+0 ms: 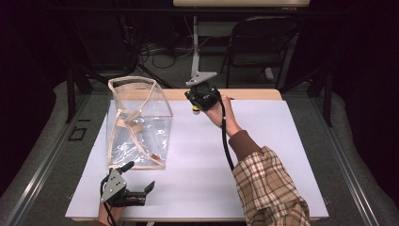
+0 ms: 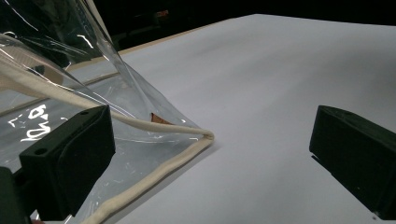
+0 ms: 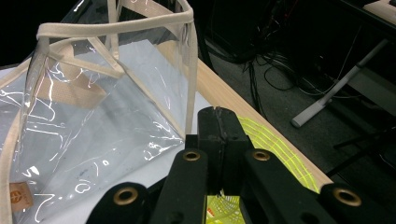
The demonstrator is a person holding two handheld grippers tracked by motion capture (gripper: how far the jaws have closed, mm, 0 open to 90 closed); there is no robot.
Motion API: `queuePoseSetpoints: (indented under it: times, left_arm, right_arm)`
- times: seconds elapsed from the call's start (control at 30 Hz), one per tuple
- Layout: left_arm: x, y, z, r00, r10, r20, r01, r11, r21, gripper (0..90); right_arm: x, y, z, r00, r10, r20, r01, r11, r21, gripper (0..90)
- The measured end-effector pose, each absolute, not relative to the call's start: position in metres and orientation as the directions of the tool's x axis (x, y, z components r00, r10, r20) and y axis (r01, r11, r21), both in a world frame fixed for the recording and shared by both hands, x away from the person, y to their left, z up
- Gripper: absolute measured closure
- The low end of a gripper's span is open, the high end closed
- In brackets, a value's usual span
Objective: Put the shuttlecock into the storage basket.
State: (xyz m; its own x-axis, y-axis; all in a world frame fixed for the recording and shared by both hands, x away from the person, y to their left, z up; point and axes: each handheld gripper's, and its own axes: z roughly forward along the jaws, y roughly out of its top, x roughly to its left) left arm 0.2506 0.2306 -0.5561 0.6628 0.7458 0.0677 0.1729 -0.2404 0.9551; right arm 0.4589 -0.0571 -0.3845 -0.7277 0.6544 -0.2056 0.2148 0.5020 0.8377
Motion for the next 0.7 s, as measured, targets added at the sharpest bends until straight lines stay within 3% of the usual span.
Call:
queuePoseSetpoints:
  times: [0.7]
  left_arm:
    - [0.251, 0.230, -0.556, 0.665, 0.744, 0.064, 0.174, -0.238, 0.956, 0.1]
  right_arm:
    - [0.462, -0.042, -0.371, -0.733, 0.644, -0.220, 0.185, 0.500, 0.846, 90.0]
